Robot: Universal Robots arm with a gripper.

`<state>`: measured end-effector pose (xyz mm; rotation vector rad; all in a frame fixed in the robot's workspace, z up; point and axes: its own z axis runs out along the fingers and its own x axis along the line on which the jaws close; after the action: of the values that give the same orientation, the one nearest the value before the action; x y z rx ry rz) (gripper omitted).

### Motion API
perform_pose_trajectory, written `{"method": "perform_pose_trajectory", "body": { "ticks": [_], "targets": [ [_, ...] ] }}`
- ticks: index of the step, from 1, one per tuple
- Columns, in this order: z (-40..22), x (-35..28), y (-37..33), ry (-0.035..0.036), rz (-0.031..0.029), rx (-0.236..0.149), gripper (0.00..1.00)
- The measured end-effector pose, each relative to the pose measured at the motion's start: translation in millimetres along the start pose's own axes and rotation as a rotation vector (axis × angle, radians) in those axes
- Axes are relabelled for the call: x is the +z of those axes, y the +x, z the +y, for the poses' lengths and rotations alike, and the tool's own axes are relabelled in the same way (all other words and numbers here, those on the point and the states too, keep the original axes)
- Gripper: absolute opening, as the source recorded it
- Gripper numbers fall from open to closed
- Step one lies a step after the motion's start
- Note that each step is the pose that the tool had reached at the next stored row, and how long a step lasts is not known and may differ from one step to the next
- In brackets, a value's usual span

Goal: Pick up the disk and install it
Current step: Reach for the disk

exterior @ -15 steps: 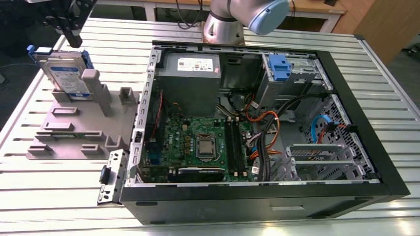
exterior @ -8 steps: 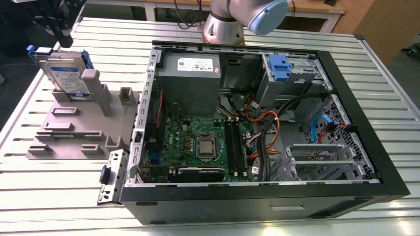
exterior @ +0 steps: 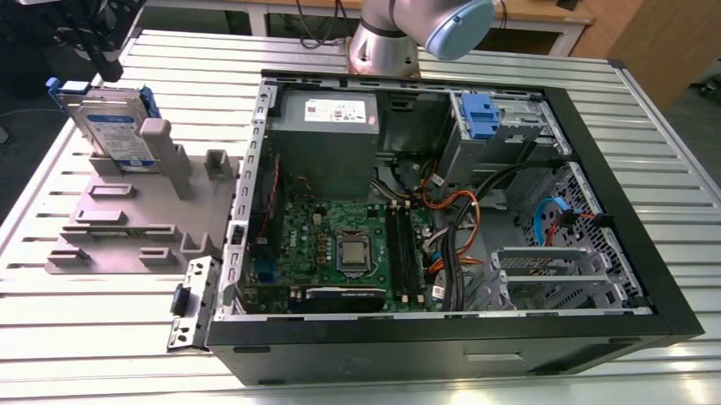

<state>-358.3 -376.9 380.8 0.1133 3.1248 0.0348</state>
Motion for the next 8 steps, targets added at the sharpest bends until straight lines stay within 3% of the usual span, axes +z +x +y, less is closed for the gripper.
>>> {"method": "perform_pose_trajectory", "body": {
  "ticks": [8],
  "targets": [
    [1.2, 0.1, 4.2, 0.0000, 0.0001, 0.000, 0.11]
  ]
}}
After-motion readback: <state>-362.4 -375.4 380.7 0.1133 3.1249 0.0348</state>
